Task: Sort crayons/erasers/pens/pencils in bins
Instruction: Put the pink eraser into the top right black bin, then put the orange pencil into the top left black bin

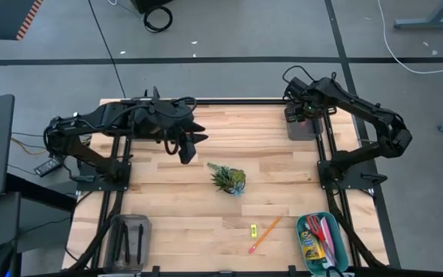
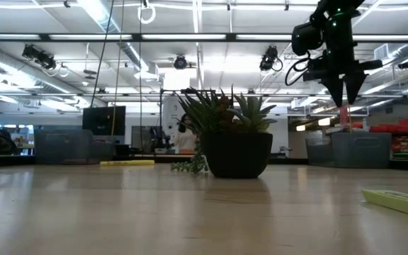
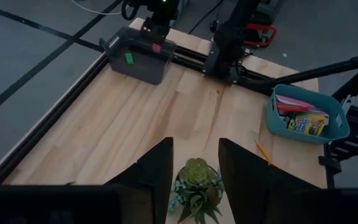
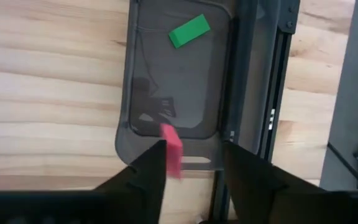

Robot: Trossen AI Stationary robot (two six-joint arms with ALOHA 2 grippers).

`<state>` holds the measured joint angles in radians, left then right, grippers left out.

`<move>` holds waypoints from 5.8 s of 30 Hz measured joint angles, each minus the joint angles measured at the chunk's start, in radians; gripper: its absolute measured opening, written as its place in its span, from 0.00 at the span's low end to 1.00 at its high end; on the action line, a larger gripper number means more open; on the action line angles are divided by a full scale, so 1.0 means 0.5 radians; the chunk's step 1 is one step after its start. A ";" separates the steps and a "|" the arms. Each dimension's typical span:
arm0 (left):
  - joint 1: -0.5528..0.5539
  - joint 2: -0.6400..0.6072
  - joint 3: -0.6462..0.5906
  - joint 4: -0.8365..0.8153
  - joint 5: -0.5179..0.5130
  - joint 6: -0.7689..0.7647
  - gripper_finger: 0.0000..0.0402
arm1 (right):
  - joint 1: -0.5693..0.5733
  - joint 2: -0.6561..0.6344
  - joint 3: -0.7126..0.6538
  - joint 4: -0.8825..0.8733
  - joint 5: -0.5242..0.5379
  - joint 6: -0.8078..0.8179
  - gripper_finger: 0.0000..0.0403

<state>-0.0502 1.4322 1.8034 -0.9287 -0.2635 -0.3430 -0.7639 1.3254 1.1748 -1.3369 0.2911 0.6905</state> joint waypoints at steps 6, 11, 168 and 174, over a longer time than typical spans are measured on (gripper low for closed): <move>0.001 0.001 0.000 -0.001 -0.012 -0.122 0.32 | 0.000 0.000 0.000 0.000 0.122 -0.029 0.51; 0.001 0.001 0.000 -0.002 -0.011 -0.178 0.30 | 0.001 0.000 0.000 0.006 0.145 -0.029 0.54; -0.135 0.002 -0.001 -0.235 -0.027 -0.774 0.28 | 2.810 0.782 -0.234 1.439 -0.640 -0.777 0.34; -0.128 0.002 -0.001 -0.235 -0.027 -0.736 0.28 | 2.787 0.812 -0.096 1.345 -0.637 -0.716 0.32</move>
<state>-0.1143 1.4334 1.8030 -1.0460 -0.2768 -0.7109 0.6297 1.7314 1.1270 -0.6642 -0.0276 0.3325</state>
